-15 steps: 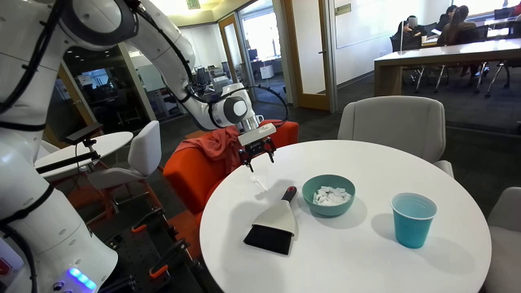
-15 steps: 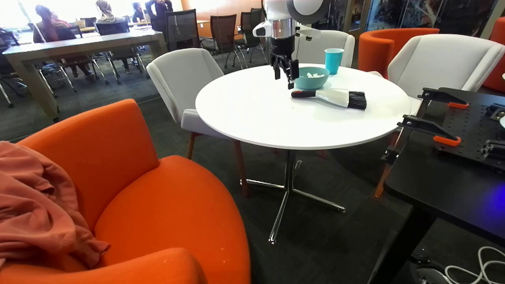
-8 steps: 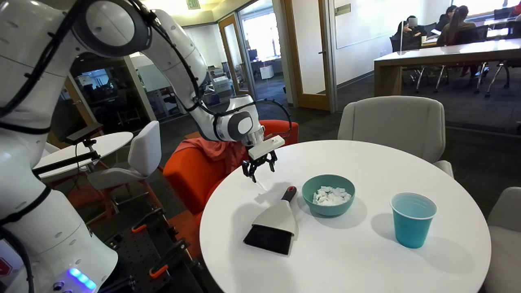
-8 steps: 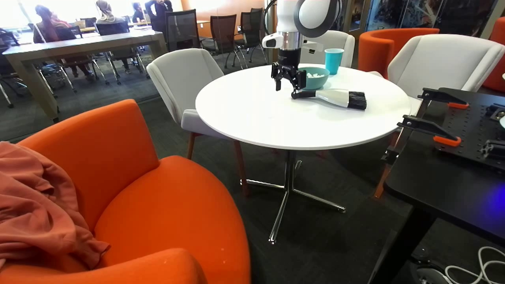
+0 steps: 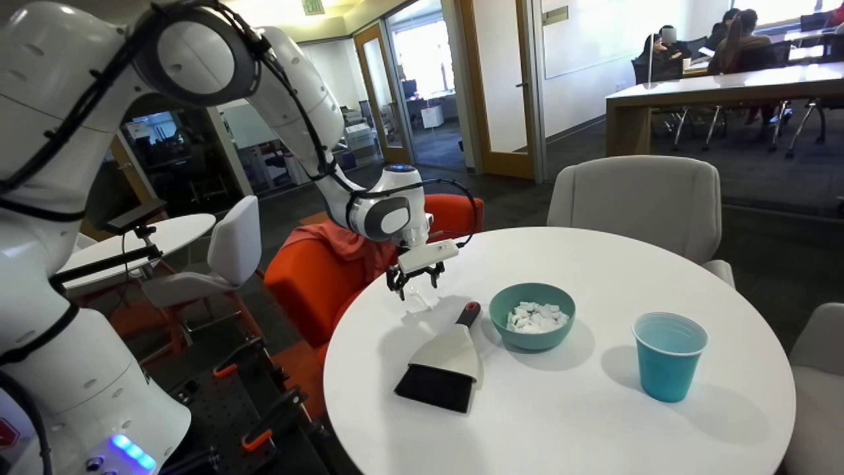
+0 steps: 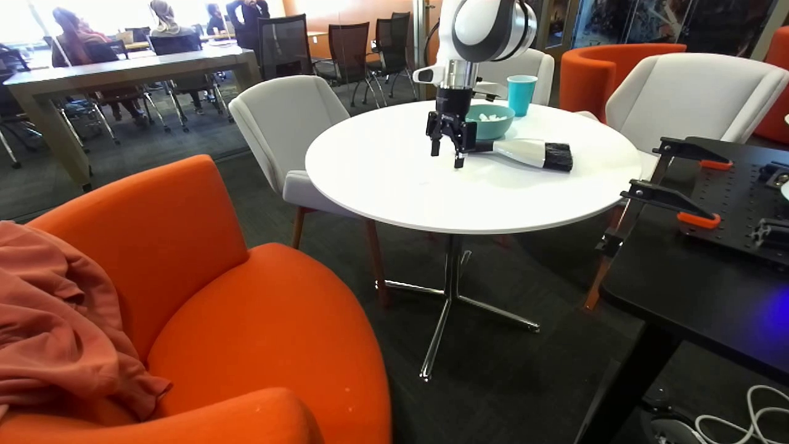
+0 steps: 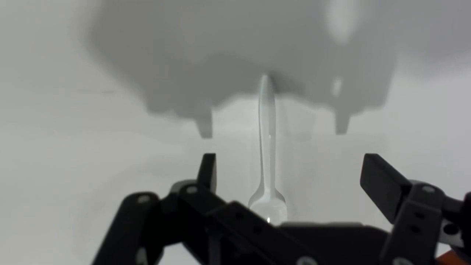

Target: Pour the contents of the cup into the bowl then use the spoon to mix them

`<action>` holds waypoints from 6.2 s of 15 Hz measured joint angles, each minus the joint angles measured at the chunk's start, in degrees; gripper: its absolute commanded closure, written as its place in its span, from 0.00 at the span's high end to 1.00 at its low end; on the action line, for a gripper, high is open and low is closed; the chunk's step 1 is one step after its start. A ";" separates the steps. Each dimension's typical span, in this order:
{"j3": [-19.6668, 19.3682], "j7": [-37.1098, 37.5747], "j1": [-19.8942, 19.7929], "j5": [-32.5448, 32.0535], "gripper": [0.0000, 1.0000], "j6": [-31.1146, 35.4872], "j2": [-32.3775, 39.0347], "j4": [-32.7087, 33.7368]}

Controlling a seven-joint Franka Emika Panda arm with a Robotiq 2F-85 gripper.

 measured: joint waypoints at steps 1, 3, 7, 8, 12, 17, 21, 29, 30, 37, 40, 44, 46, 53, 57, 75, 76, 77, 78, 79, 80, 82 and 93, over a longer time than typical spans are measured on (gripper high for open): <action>-0.29 0.78 0.30 0.20 1.00 0.00 0.00 0.07; -1.44 2.63 1.46 0.25 0.95 0.00 0.00 0.35; -4.97 5.50 5.19 -0.07 0.77 0.00 0.07 1.05; -5.81 6.32 6.15 -0.32 0.78 0.00 0.15 1.29; -7.79 7.61 8.76 -1.00 0.70 -0.03 0.99 2.41; -8.53 7.67 9.57 -1.24 0.39 -0.10 2.97 4.07; -8.78 7.69 9.55 -1.30 0.07 -0.12 3.51 5.28; -8.89 8.72 9.59 -1.59 0.04 -0.07 3.59 5.58; -9.03 9.73 9.77 -2.11 0.05 0.17 3.53 5.48; -26.50 34.06 27.08 -14.45 0.05 8.51 -2.91 0.05; -39.99 46.64 40.45 -20.72 0.05 6.80 -6.13 -1.71; -49.23 60.36 51.38 -30.79 0.05 -6.56 -8.45 -1.04; -48.50 63.31 51.80 -34.56 0.04 -16.04 -9.11 0.09; -48.49 60.14 52.88 -34.20 0.04 -43.78 -8.80 3.50; -35.96 58.12 41.22 -40.68 0.05 -61.20 -9.07 8.27; -19.31 47.06 17.86 -68.34 0.04 -65.67 5.18 22.24; -18.88 44.45 16.56 -69.83 0.04 -62.92 5.82 22.68; -18.48 42.03 15.42 -70.82 0.04 -60.29 6.32 23.06; -18.17 39.42 14.44 -71.57 0.05 -57.73 6.76 23.41; -17.90 36.61 13.69 -71.67 0.05 -55.88 7.19 23.82; -17.57 34.75 13.14 -71.67 0.05 -55.03 7.58 24.20; -17.12 33.33 12.74 -71.67 0.05 -54.92 7.96 24.58; -16.88 33.26 12.42 -71.66 0.04 -52.17 9.86 24.86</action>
